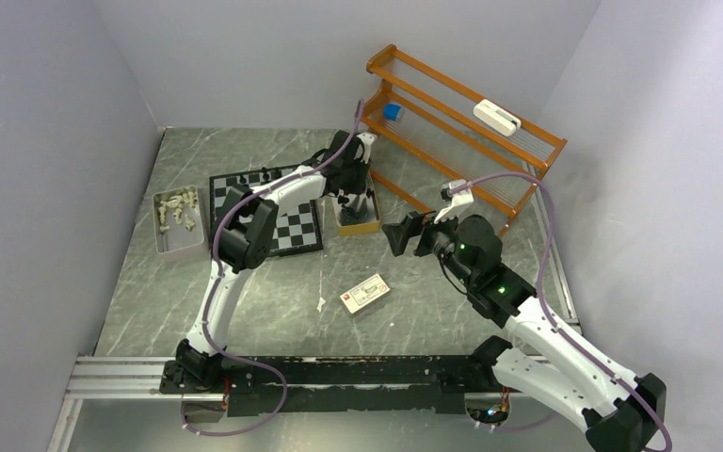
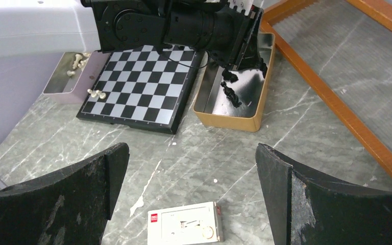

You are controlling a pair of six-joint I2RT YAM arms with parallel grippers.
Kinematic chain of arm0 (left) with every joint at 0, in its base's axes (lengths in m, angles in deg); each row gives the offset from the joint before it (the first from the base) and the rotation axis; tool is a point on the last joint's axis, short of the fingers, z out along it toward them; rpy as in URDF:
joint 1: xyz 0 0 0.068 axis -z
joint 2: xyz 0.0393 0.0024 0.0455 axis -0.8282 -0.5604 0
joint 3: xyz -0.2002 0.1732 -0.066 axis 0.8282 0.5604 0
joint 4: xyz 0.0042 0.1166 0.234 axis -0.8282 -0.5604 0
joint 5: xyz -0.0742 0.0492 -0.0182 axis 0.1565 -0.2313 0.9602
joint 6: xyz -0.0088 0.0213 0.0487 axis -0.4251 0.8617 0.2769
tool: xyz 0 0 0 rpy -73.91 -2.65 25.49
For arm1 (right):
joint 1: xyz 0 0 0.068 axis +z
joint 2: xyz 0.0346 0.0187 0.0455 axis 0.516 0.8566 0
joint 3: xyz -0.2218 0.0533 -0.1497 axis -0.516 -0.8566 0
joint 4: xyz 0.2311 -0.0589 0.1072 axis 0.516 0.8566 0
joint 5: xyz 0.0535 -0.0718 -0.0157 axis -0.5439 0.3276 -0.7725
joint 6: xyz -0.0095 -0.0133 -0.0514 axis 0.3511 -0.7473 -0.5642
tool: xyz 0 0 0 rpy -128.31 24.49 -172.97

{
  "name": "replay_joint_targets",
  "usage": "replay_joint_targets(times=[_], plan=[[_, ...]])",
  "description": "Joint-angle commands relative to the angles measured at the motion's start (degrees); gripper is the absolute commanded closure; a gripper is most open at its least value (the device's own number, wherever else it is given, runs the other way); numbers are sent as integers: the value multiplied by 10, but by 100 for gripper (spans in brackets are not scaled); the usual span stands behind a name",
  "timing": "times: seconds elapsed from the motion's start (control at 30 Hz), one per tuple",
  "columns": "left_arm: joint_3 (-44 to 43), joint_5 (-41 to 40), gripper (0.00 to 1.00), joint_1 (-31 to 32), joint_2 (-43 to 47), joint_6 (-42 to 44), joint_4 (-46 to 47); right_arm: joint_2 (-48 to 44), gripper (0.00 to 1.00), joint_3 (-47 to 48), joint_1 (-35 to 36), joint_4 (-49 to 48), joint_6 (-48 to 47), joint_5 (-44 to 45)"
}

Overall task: Set up the chess pieces on the board
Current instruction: Pick up the chess piece from the storage box.

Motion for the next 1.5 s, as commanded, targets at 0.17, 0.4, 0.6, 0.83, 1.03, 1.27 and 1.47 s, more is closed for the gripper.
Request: replay_joint_targets(times=[0.17,0.4,0.6,0.83,1.03,1.27,1.47], plan=[[-32,-20,70,4,-18,6,51,-17,0,22,2,15,-9,26],[-38,-24,73,4,-27,11,52,-22,0,18,2,15,-10,30],[-50,-24,74,4,-40,12,46,-21,0,20,2,17,-12,31],[-55,-24,75,4,-57,10,44,-21,0,18,1,16,-12,33],[-47,-24,84,4,-49,9,50,-16,0,17,2,11,-12,33],[-44,-24,87,4,-18,12,38,-3,0,20,2,5,-11,27],[-7,-24,87,4,35,7,35,-3,0,16,2,-1,-11,21]])
